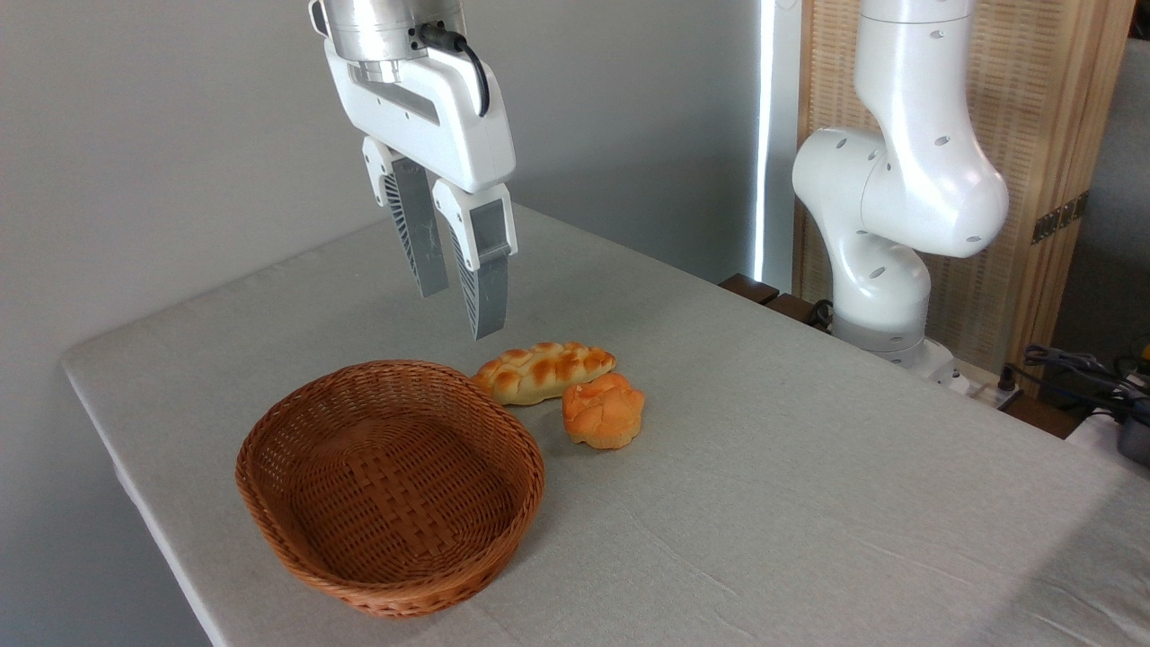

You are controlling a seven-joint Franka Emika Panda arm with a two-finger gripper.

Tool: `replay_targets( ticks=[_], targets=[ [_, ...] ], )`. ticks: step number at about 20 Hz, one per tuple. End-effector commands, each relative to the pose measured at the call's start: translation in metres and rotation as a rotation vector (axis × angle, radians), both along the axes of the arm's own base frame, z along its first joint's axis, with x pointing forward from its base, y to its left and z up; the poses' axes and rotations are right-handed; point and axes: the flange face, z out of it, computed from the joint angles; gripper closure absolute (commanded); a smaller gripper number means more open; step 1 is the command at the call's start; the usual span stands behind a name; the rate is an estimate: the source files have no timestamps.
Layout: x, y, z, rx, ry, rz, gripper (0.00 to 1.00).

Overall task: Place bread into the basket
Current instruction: 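Lower the open gripper toward the round orange bun beside the braided roll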

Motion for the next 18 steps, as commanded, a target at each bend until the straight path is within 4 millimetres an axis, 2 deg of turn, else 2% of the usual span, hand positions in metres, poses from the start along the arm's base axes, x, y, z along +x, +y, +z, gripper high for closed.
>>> replay_targets(
  ticks=[1,10,11,14,18],
  targets=[
    [-0.006,0.002,0.004,0.012,0.022,0.016,0.0],
    [-0.009,0.002,0.0,0.013,0.034,0.014,0.0],
    [-0.014,0.001,0.0,0.011,0.036,0.01,0.0],
    [-0.033,-0.007,-0.016,0.005,0.067,-0.008,0.0],
    [-0.063,-0.036,-0.045,-0.024,0.119,-0.06,0.0]
  ],
)
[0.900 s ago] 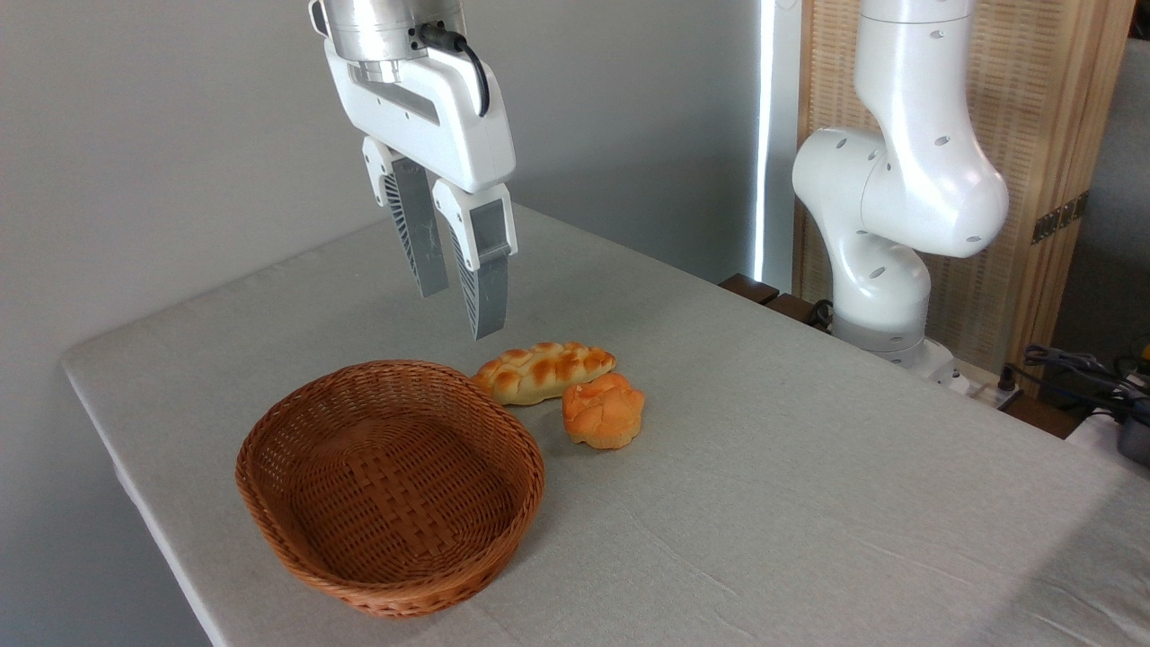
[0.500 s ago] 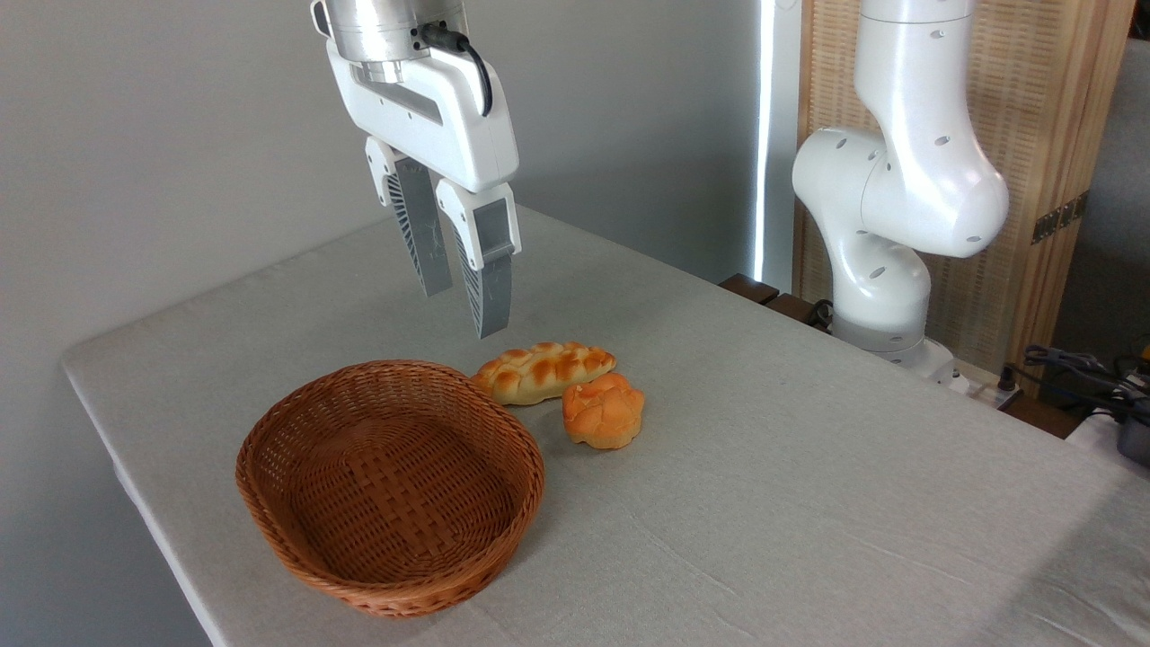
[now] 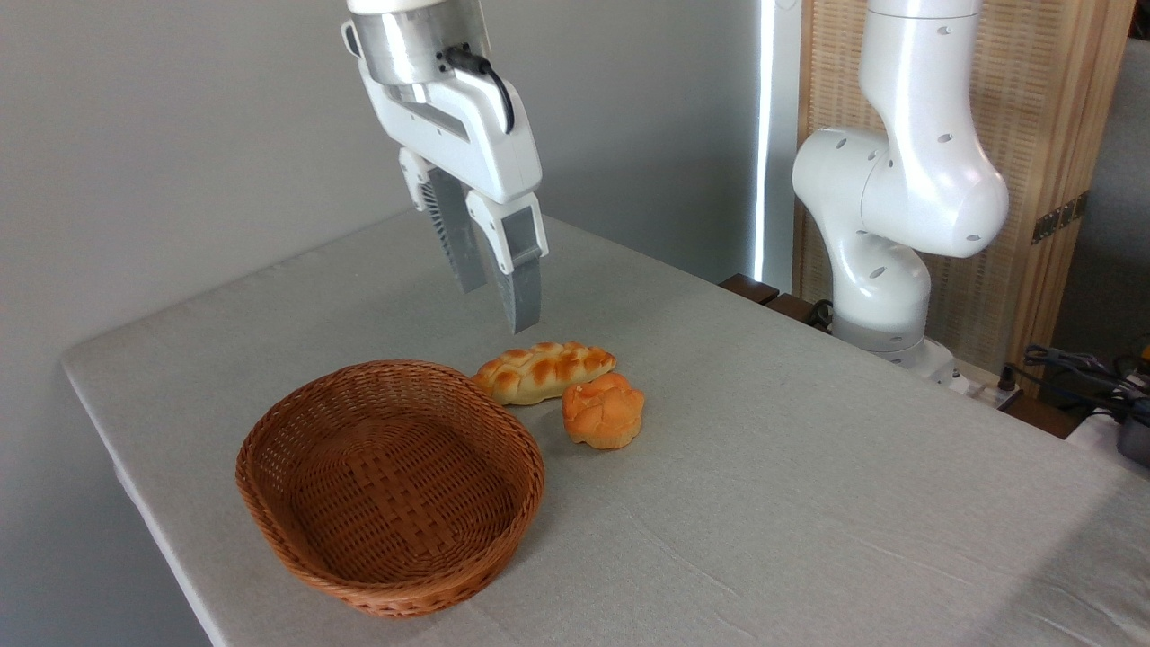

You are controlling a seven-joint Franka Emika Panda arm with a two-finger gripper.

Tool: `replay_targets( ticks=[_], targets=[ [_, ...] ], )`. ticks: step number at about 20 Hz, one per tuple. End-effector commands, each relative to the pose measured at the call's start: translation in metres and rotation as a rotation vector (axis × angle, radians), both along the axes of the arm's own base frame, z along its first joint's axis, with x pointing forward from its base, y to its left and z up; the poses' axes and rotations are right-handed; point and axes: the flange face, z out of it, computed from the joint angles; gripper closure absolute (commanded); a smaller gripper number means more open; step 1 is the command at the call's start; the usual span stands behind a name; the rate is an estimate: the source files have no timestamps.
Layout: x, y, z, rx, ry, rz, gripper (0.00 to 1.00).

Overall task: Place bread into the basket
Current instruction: 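Lower the open gripper toward the round orange bun beside the braided roll, then close the gripper on the round orange bun and lift it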

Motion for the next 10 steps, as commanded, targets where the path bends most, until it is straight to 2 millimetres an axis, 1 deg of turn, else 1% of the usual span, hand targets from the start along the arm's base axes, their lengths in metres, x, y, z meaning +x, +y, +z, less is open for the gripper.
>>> replay_targets(
  ticks=[1,2,3,4,6,8,10],
  targets=[
    [-0.041,-0.019,-0.026,-0.02,0.042,-0.031,0.0],
    [-0.052,-0.017,-0.035,-0.011,0.053,-0.038,0.0],
    [-0.061,-0.015,-0.05,-0.007,0.067,-0.04,0.0],
    [-0.066,-0.012,-0.065,-0.001,0.068,-0.039,0.0],
    [-0.068,-0.009,-0.091,0.034,0.058,-0.045,0.0],
    [-0.071,-0.016,-0.11,0.034,0.046,-0.061,0.0],
    [-0.074,-0.015,-0.126,0.038,0.059,-0.063,0.0]
  ],
)
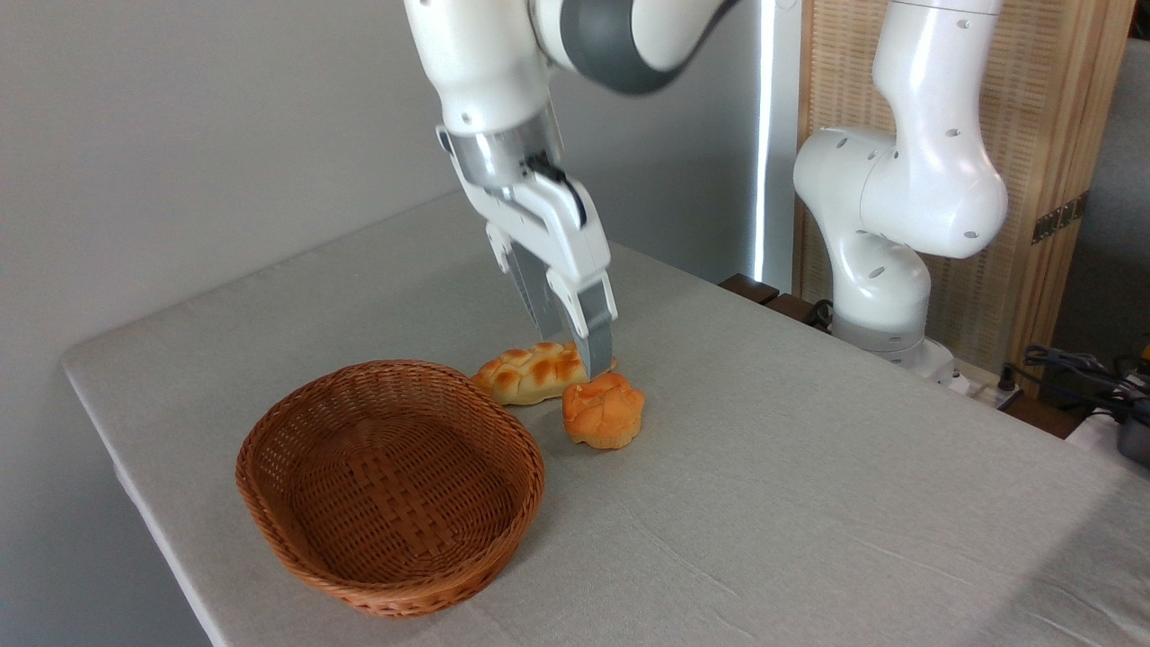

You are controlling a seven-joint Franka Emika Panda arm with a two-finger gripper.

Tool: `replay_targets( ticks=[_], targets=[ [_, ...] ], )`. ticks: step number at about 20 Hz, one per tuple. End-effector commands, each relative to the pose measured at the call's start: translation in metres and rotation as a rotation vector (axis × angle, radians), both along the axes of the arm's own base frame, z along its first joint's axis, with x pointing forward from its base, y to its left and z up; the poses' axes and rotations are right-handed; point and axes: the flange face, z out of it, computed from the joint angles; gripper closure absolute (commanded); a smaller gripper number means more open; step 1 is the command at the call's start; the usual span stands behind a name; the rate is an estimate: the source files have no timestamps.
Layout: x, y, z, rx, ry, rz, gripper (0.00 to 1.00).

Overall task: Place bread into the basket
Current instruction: 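Close the gripper on the round orange bun and lift it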

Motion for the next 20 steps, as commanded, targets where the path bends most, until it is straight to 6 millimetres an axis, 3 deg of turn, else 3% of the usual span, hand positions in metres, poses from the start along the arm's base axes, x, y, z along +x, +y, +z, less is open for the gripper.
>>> replay_targets(
  ticks=[1,5,8,13,14,20],
  targets=[
    [-0.012,0.001,-0.028,0.023,-0.005,-0.026,0.0],
    [-0.018,0.002,-0.055,0.052,-0.008,-0.038,0.01],
    [-0.02,0.003,-0.061,0.056,0.002,-0.033,0.1],
    [-0.019,0.0,-0.076,0.056,0.032,-0.045,0.7],
    [-0.019,0.0,-0.077,0.056,0.033,-0.045,0.76],
    [-0.017,0.001,-0.085,0.077,0.049,-0.067,0.85]
  ],
)
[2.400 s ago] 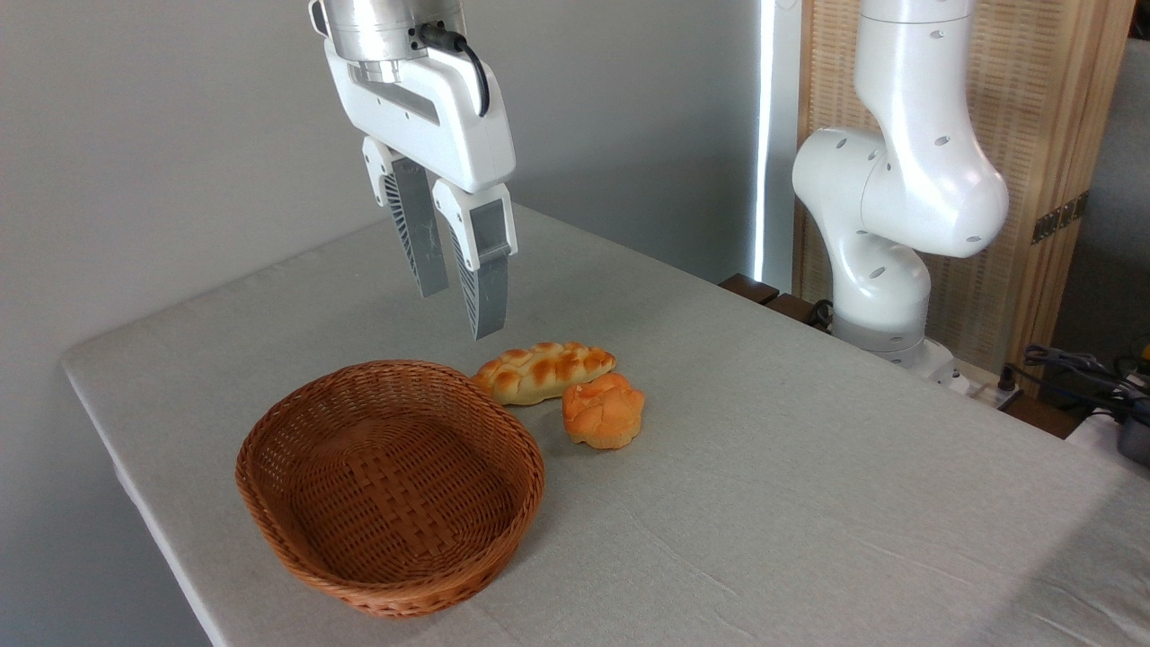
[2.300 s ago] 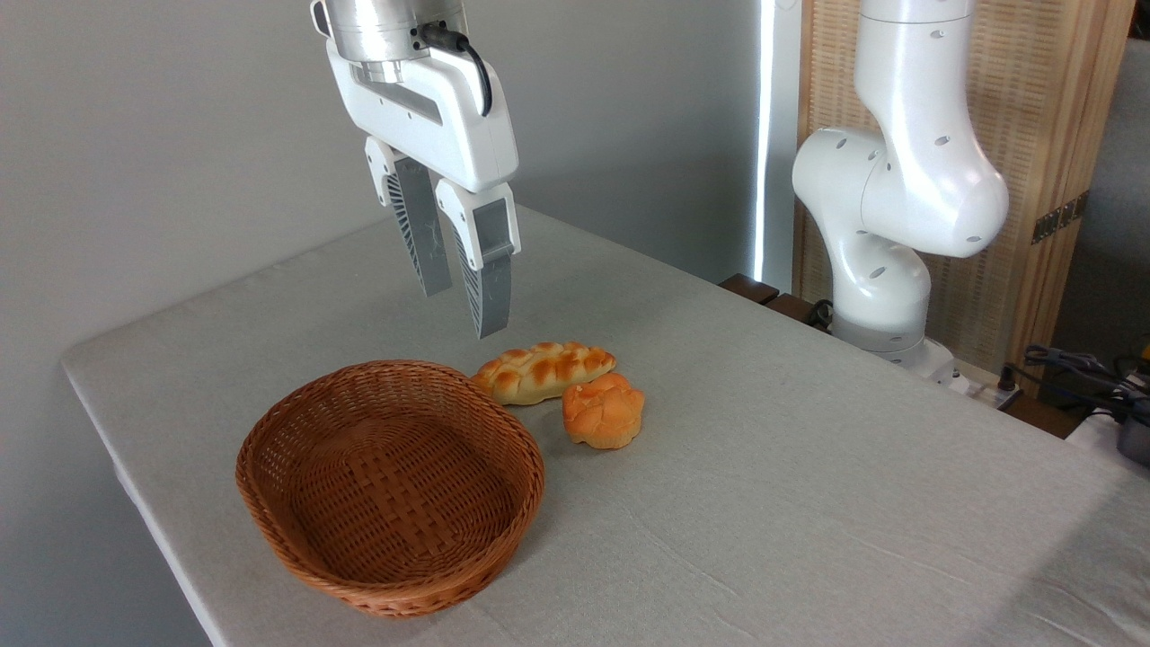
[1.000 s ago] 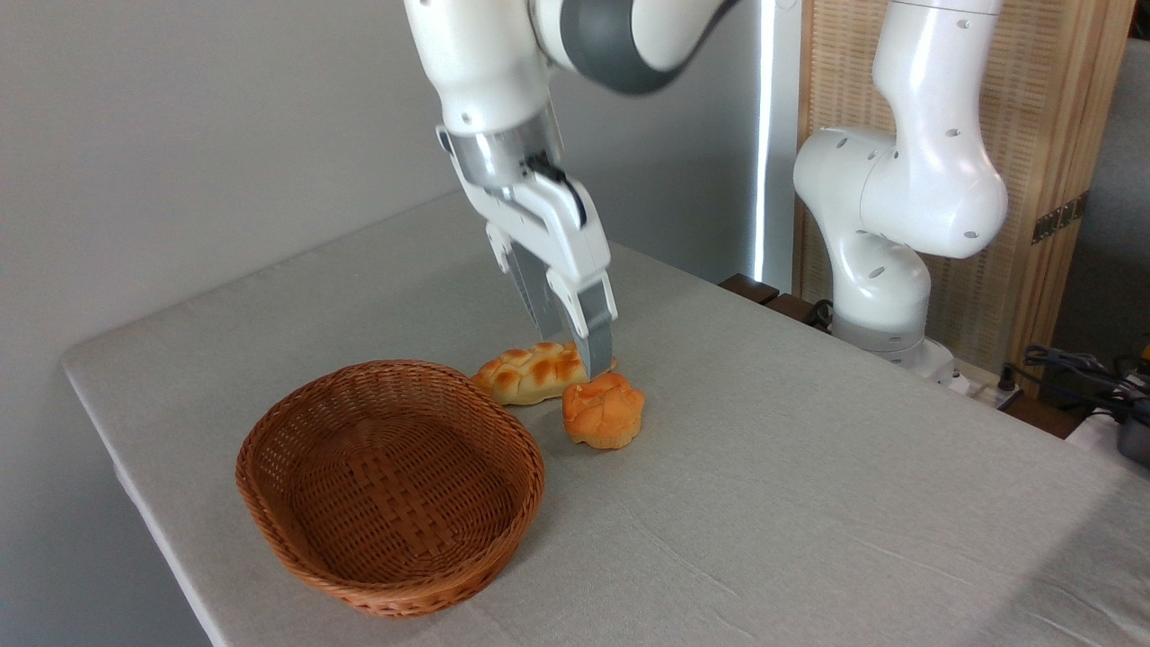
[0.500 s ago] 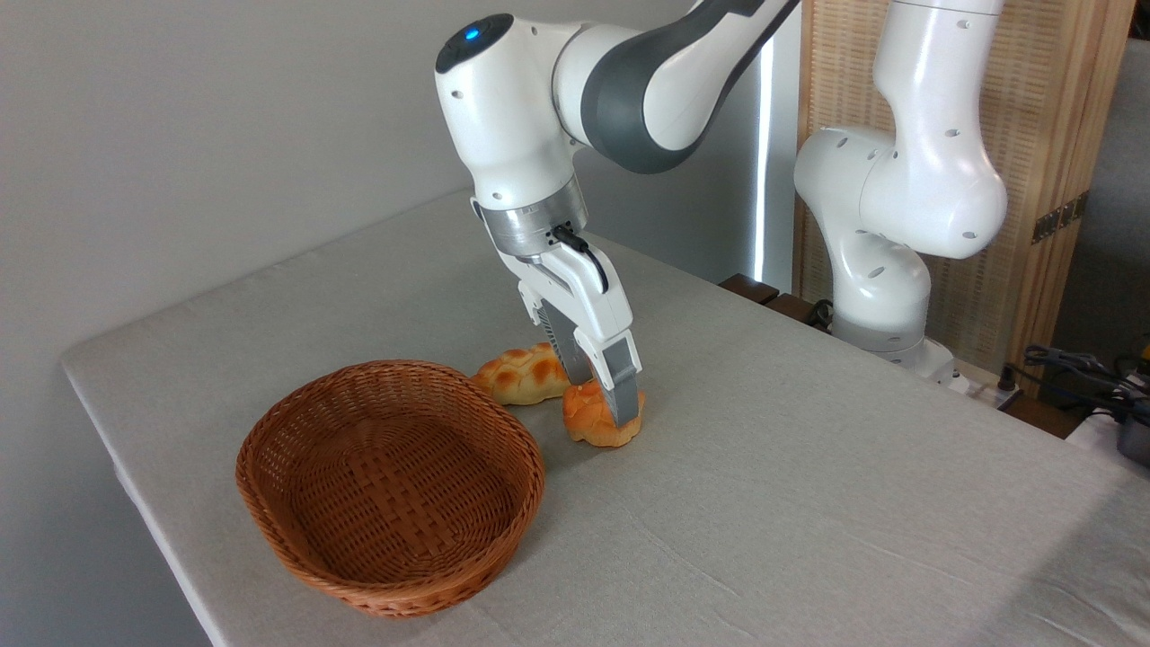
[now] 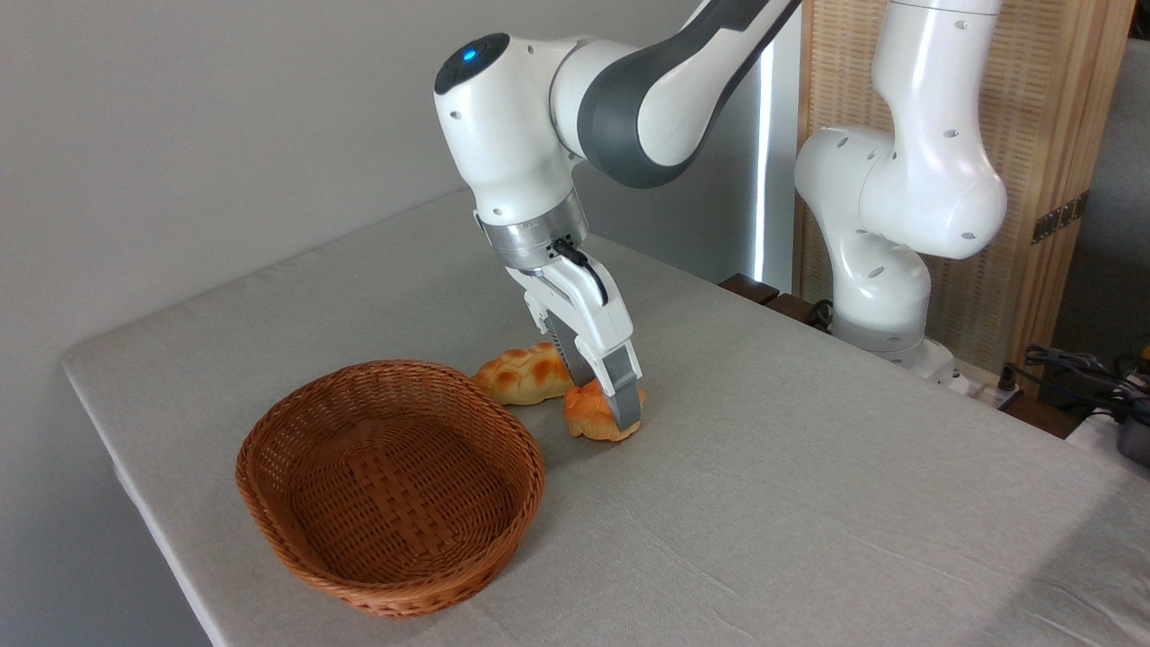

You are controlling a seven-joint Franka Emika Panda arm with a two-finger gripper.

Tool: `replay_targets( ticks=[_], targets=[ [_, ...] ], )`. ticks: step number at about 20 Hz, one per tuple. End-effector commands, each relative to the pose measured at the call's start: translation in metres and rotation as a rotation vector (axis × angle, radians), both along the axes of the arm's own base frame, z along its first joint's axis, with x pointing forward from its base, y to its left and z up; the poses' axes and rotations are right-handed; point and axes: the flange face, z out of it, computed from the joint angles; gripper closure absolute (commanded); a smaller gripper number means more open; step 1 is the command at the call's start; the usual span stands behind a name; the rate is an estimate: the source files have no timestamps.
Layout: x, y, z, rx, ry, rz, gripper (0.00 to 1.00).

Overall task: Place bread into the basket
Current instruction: 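Close the gripper on the round orange bun and lift it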

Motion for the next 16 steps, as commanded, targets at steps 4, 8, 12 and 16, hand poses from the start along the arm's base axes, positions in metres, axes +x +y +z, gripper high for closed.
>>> replay_targets(
  ticks=[4,8,12,16],
  targets=[
    [0.001,0.003,-0.009,0.025,-0.002,-0.026,0.87],
    [0.002,0.003,-0.007,0.023,-0.002,-0.028,0.87],
    [0.012,0.002,0.027,0.025,-0.004,-0.028,0.87],
    [0.035,0.004,0.109,-0.002,0.015,-0.081,0.87]
  ],
)
